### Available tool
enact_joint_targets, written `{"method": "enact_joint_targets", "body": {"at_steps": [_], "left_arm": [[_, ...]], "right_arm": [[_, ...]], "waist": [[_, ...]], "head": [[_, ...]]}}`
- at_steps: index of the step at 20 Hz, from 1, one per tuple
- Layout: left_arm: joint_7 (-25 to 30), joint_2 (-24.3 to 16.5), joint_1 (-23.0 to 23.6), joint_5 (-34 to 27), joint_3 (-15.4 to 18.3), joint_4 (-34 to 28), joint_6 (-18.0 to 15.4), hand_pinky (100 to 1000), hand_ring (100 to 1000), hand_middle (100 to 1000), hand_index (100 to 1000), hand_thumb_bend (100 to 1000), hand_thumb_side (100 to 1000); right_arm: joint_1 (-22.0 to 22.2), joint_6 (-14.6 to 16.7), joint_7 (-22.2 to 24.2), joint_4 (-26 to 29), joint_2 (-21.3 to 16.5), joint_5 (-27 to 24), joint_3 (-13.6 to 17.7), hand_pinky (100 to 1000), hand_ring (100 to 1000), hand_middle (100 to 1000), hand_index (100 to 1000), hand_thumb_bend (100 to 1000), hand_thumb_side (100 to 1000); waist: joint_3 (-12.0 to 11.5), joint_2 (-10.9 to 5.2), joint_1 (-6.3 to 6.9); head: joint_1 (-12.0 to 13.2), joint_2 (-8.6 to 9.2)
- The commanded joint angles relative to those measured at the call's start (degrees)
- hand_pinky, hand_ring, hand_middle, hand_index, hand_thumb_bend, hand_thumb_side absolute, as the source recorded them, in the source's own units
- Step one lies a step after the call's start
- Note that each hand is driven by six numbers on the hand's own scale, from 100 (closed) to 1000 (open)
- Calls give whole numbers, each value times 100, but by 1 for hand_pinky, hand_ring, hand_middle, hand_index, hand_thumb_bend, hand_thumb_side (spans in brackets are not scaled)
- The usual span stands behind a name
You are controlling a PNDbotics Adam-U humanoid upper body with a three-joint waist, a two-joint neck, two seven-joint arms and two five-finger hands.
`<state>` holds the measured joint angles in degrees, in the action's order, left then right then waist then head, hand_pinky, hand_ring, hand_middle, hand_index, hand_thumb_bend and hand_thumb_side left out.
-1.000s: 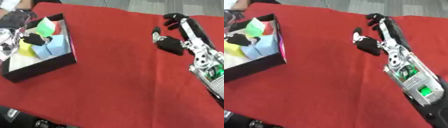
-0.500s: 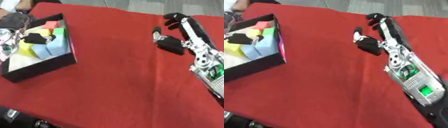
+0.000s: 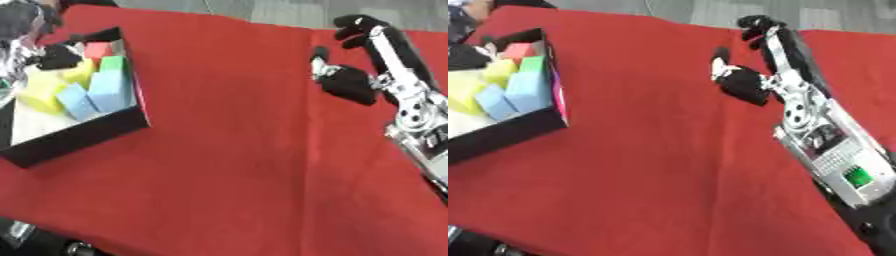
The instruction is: Pick up the objects with one hand, pass them to the other hand, and then place them into the box on the other side of the table.
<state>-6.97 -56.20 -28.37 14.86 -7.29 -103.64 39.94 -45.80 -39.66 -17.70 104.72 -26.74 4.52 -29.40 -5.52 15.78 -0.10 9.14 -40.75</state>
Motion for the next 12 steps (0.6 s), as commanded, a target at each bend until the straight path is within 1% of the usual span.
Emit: {"method": "enact_joint_targets", "body": {"at_steps": [1,2,3,4,5,8,10,12], "left_arm": [[-1228,76,89,-1654,409,-403,-716,825,710,602,746,100,615],[-1536,122,164,-2177,432,-466,-1037,830,716,612,759,100,641],[-1786,157,234,-2607,436,-538,-1352,835,720,616,766,100,655],[-1949,189,291,-2900,431,-602,-1601,840,719,616,767,100,667],[-2058,219,339,-3112,424,-653,-1787,851,717,614,769,100,713],[-2186,340,452,-3510,416,-828,-2138,858,715,615,775,106,779],[-2190,463,507,-3647,426,-919,-2280,856,716,616,778,135,792],[-2185,581,553,-3723,441,-961,-2381,848,702,607,773,143,788]], "right_arm": [[70,-12,-330,383,-356,-228,454,913,813,771,833,100,385],[140,-22,-424,495,-427,-307,587,911,817,781,823,100,408],[208,-16,-506,601,-486,-387,723,908,820,785,817,100,405],[269,-2,-573,683,-533,-458,844,906,821,787,814,100,396],[323,13,-625,748,-574,-522,945,901,825,790,810,100,395],[504,65,-719,882,-667,-646,1240,898,830,800,802,100,381],[637,131,-817,936,-676,-788,1471,894,825,797,798,100,391],[762,219,-973,970,-682,-933,1661,886,816,788,796,100,406]], "waist": [[2,-122,-46],[11,-117,-44],[23,-112,-43],[35,-108,-42],[46,-106,-43],[80,-91,-48],[99,-76,-45],[112,-62,-47]], "head": [[-72,30],[-74,47],[-74,61],[-77,66],[-86,70],[-162,78],[-203,82],[-223,89]]}}
